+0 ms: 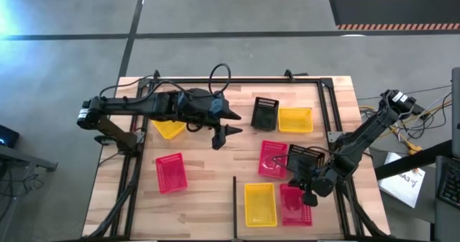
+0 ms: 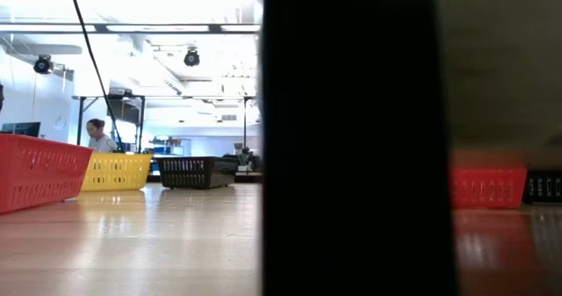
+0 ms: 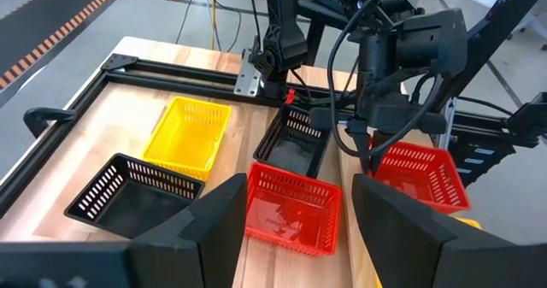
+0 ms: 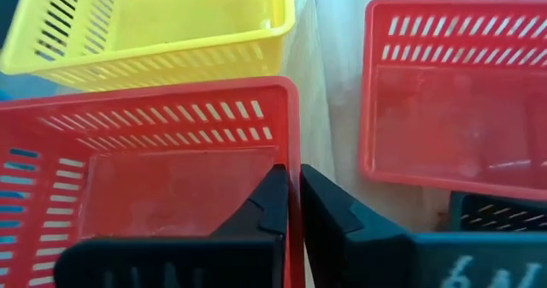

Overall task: Stack baskets on shelf by color
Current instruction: Put the top center red bin on the shelf, then put the top right black bin on the shelf

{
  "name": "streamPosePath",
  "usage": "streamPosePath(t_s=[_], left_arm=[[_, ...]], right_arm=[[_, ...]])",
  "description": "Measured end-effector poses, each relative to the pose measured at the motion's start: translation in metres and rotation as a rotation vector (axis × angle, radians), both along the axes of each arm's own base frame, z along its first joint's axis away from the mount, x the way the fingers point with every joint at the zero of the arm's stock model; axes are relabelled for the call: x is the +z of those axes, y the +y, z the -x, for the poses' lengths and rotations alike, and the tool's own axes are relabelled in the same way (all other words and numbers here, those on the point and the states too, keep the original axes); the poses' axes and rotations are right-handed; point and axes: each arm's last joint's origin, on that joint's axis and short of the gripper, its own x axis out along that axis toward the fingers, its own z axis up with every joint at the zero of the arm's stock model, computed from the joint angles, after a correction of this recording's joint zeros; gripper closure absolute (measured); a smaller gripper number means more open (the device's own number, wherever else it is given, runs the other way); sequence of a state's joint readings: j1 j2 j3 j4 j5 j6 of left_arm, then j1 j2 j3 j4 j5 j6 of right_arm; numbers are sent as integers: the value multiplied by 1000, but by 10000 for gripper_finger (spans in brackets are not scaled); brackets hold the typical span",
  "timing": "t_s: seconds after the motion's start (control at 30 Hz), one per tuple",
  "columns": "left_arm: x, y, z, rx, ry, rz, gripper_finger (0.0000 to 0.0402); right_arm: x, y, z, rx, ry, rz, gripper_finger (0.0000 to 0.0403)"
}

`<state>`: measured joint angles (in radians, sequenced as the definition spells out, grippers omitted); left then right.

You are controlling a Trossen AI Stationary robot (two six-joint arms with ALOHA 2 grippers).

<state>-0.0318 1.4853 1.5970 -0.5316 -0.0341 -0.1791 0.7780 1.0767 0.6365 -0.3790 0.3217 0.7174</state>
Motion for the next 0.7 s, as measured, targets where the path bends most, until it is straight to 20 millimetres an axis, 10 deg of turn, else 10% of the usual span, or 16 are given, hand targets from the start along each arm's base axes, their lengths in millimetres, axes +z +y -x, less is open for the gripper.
streamPosePath(t_s=[0.3,0.7], left_arm=[[0,-1,0,-3,0,0,205],[0,-5,0,-15,0,2,205]], right_arm=[[2,-1,0,30,-2,48,314],[87,-28,4,-232,252,31,270]])
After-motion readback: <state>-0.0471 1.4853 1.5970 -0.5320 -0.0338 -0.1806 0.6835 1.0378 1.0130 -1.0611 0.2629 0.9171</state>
